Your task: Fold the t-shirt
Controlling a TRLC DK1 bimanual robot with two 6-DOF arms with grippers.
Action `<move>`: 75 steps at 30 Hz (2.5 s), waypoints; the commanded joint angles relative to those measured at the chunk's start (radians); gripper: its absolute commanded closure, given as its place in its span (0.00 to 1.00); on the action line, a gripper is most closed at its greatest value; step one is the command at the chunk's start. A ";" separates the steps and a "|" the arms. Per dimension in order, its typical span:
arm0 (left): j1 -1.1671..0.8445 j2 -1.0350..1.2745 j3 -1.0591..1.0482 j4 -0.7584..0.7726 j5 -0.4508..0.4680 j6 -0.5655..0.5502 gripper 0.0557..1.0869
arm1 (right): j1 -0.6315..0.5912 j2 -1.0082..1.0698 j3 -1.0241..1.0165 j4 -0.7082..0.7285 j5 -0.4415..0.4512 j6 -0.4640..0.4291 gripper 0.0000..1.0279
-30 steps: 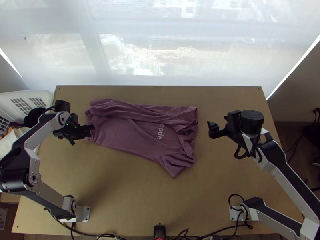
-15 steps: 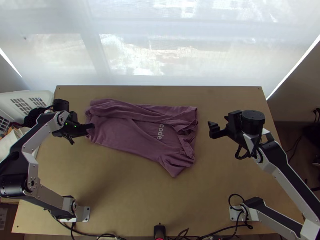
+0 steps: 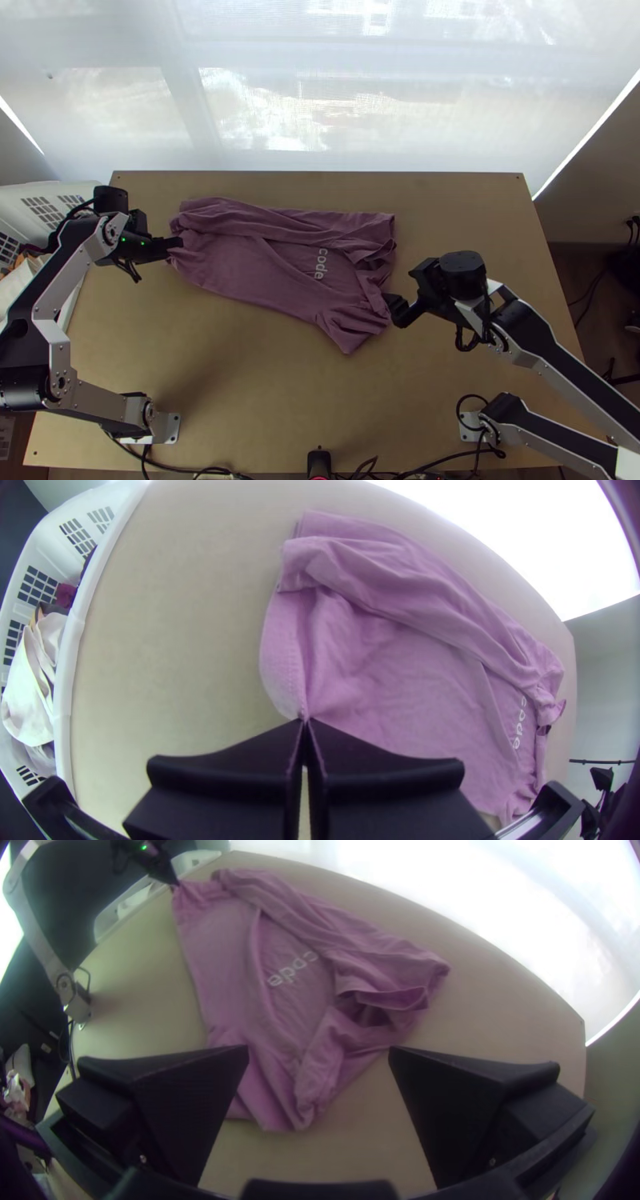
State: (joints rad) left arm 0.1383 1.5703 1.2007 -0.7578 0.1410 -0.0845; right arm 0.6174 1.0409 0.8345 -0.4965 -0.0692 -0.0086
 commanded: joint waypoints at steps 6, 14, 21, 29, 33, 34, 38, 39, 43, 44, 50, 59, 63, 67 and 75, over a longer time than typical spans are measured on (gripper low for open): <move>-0.031 -0.032 0.053 -0.057 -0.014 -0.017 0.97 | 0.305 0.007 -0.114 0.010 -0.015 -0.051 0.05; -0.023 -0.061 0.031 -0.066 -0.034 -0.024 0.97 | 0.432 0.064 -0.175 0.079 -0.015 -0.082 0.07; -0.019 -0.082 0.008 -0.066 -0.044 -0.031 0.97 | 0.452 0.117 -0.230 0.184 -0.014 -0.123 0.10; -0.020 -0.078 0.005 -0.066 -0.054 -0.035 0.97 | 0.455 0.156 -0.305 0.308 -0.006 -0.172 0.10; -0.020 -0.067 0.000 -0.066 -0.063 -0.035 0.97 | 0.452 0.200 -0.304 0.362 0.008 -0.177 0.10; -0.020 -0.066 0.000 -0.066 -0.063 -0.035 0.97 | 0.450 0.214 -0.302 0.366 0.009 -0.177 0.10; -0.023 -0.064 0.000 -0.064 -0.064 -0.037 0.97 | 0.436 0.251 -0.293 0.398 0.014 -0.182 0.10; -0.023 -0.062 0.000 -0.064 -0.064 -0.037 0.97 | 0.433 0.258 -0.288 0.401 0.014 -0.182 0.11; -0.020 -0.062 0.000 -0.064 -0.064 -0.034 0.97 | 0.418 0.281 -0.282 0.420 0.016 -0.189 0.14; -0.020 -0.062 0.000 -0.063 -0.064 -0.032 0.97 | 0.415 0.286 -0.282 0.423 0.016 -0.192 0.14; -0.017 -0.059 0.008 -0.063 -0.064 -0.027 0.97 | 0.387 0.301 -0.281 0.437 0.025 -0.205 0.30; -0.019 -0.056 0.014 -0.063 -0.064 -0.027 0.97 | 0.369 0.311 -0.278 0.452 0.068 -0.225 0.73; -0.017 -0.056 0.013 -0.064 -0.064 -0.027 0.97 | 0.363 0.300 -0.278 0.461 0.083 -0.225 0.93; -0.017 -0.059 0.013 -0.066 -0.064 -0.029 0.97 | 0.361 0.283 -0.272 0.461 0.094 -0.225 0.97; -0.017 -0.107 -0.016 -0.074 -0.064 -0.024 0.97 | 0.280 0.214 -0.216 0.403 0.095 -0.217 0.97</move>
State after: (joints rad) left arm 0.1207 1.4986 1.2049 -0.8261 0.0765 -0.1127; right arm 0.9585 1.3029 0.5785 -0.0475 0.0208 -0.2295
